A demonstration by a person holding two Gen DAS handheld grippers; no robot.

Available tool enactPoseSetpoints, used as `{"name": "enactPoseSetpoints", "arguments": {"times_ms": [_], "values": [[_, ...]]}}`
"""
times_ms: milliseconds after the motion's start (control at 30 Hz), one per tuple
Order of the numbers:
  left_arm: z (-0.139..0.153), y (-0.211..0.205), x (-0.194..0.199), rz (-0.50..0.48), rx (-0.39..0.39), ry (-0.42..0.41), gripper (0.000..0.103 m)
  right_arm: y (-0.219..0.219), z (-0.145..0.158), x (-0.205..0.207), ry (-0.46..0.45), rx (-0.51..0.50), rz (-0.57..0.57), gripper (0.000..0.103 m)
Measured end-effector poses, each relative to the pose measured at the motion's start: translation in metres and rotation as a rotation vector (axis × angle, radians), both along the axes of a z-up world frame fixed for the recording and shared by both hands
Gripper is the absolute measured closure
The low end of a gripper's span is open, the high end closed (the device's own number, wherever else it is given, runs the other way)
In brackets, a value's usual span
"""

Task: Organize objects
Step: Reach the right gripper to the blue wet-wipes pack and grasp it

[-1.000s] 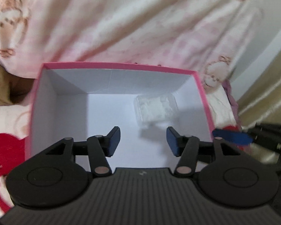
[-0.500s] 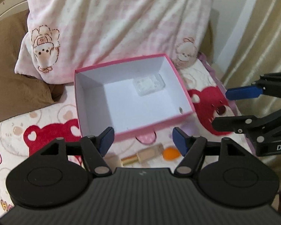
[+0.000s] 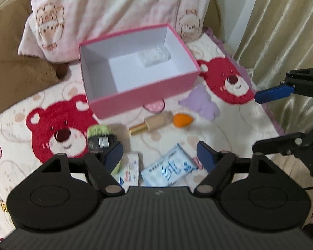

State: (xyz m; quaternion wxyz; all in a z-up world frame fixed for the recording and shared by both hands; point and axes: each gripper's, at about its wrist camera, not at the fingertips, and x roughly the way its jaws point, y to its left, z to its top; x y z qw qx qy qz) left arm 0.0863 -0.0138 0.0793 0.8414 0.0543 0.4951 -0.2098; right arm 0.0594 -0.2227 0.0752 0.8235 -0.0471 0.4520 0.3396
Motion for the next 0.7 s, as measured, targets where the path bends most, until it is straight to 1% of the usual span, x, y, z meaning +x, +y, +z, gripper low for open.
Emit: {"name": "enactPoseSetpoints", "arguments": {"times_ms": [100,233,367,433,533,700], "values": [[-0.017,0.003,-0.009,0.002,0.001,0.010,0.016,0.004,-0.019,-0.011,0.024,0.009,0.017,0.018],[-0.045,0.009,-0.015,0.026,-0.014,0.061,0.016,0.008,-0.044,-0.024,0.040,0.000,0.034,0.018],[-0.071,0.015,-0.018,0.055,-0.035,0.110,0.014,0.008,-0.066,-0.028,0.067,0.019,0.029,0.018],[-0.082,0.015,-0.020,0.074,-0.032,0.106,0.014,0.007,-0.079,-0.026,0.089,0.028,0.013,0.018],[-0.093,0.013,-0.022,0.083,-0.028,0.066,0.014,0.008,-0.096,-0.024,0.094,0.024,-0.002,0.018],[-0.113,0.006,-0.024,0.091,-0.038,0.063,0.014,0.005,-0.121,-0.016,0.121,0.045,-0.035,0.018]]}}
